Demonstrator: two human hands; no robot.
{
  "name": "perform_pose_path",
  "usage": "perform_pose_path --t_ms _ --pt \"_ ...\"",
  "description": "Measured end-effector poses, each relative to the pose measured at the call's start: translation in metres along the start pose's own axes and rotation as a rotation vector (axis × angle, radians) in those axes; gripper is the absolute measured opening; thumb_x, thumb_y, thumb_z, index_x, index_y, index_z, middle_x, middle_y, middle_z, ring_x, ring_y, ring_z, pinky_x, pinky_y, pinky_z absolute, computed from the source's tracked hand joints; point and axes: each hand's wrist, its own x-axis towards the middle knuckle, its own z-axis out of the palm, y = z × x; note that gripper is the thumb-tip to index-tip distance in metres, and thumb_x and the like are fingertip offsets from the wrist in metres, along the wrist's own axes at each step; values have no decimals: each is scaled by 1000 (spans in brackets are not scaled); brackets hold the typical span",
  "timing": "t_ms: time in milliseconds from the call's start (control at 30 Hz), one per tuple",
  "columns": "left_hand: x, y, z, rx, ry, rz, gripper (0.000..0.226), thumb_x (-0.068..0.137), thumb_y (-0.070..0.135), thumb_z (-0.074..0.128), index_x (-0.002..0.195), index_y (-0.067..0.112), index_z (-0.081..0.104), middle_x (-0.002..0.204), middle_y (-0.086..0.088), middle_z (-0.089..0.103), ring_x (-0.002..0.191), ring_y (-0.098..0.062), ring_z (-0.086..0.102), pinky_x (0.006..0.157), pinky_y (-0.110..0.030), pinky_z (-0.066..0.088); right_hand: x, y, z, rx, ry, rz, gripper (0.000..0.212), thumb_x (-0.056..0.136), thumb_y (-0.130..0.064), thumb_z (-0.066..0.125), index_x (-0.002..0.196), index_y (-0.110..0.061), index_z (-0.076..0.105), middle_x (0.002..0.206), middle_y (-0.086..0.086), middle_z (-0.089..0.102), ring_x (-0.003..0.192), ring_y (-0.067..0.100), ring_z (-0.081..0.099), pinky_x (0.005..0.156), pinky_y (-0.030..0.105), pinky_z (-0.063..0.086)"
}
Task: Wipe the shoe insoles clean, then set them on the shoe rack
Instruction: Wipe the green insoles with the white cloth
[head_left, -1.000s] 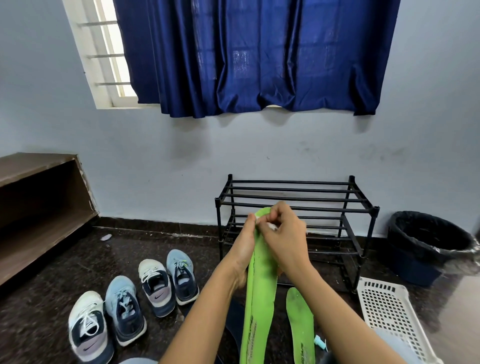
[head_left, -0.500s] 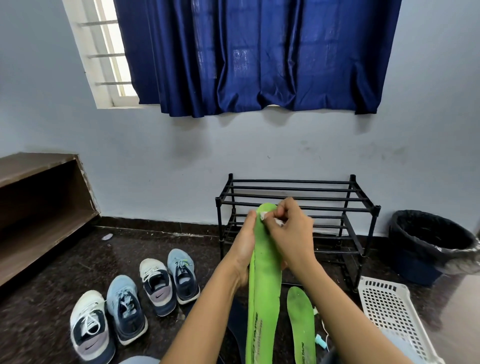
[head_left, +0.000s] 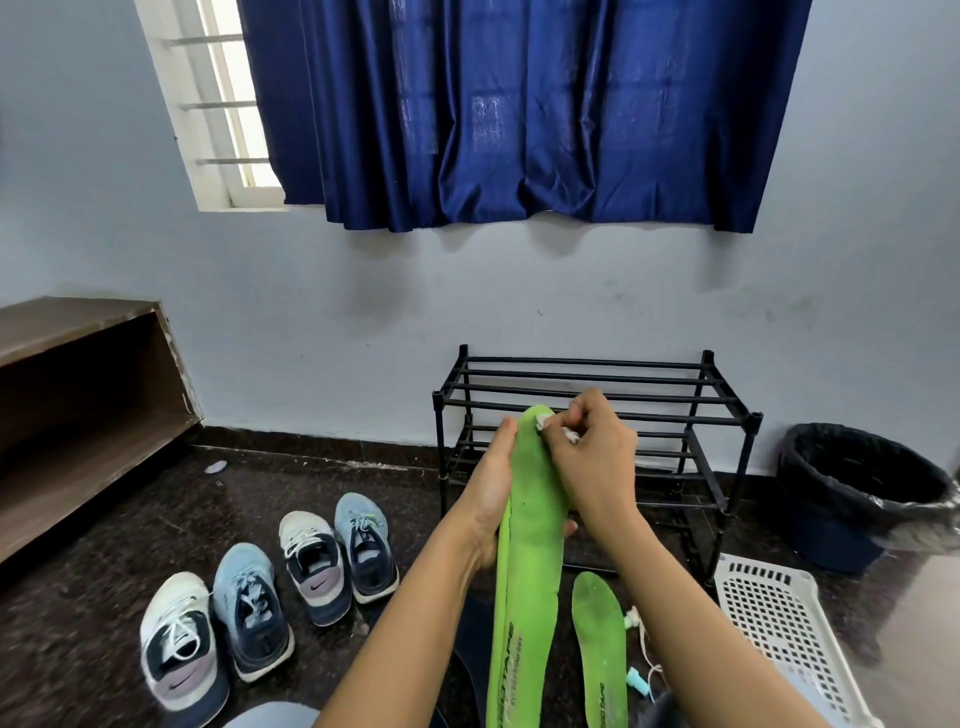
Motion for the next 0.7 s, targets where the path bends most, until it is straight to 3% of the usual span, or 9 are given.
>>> perform_pose_path --t_ms 167,333,500,633,700 --pt "1 2 -8 -12 48 37 66 100 57 23 91 12 69 70 -11 71 56 -20 67 54 -26 53 -14 -1 8 -40 -199 -90 32 81 -8 65 70 -19 37 66 3 57 53 8 44 54 16 33" --pt "-2 -2 1 -24 24 10 69 99 61 23 97 10 69 73 -12 70 59 -23 66 55 -29 53 -4 2 6 -75 -72 -54 31 82 -3 60 71 -19 36 58 -7 44 49 5 38 52 29 22" --pt "-1 4 -3 -23 10 -6 71 96 65 27 100 10 71 83 -17 69 69 -29 62 65 -39 49 -1 -1 -4 -57 -88 -72 31 80 -4 63 69 -18 37 57 -7 43 49 6 36 50 15 31" --pt "0 7 -8 -28 67 26 72 96 64 24 92 9 70 76 -14 70 64 -25 64 65 -33 49 -12 -3 -4 -89 -281 -96 34 78 -8 67 65 -19 37 55 -6 42 47 7 36 49 16 32" --pt "1 8 -9 -53 79 38 71 97 63 24 90 9 69 73 -12 70 62 -23 65 63 -30 49 -16 -4 0 -81 -298 -117 35 77 -6 66 65 -19 37 54 -7 40 49 6 40 49 16 32"
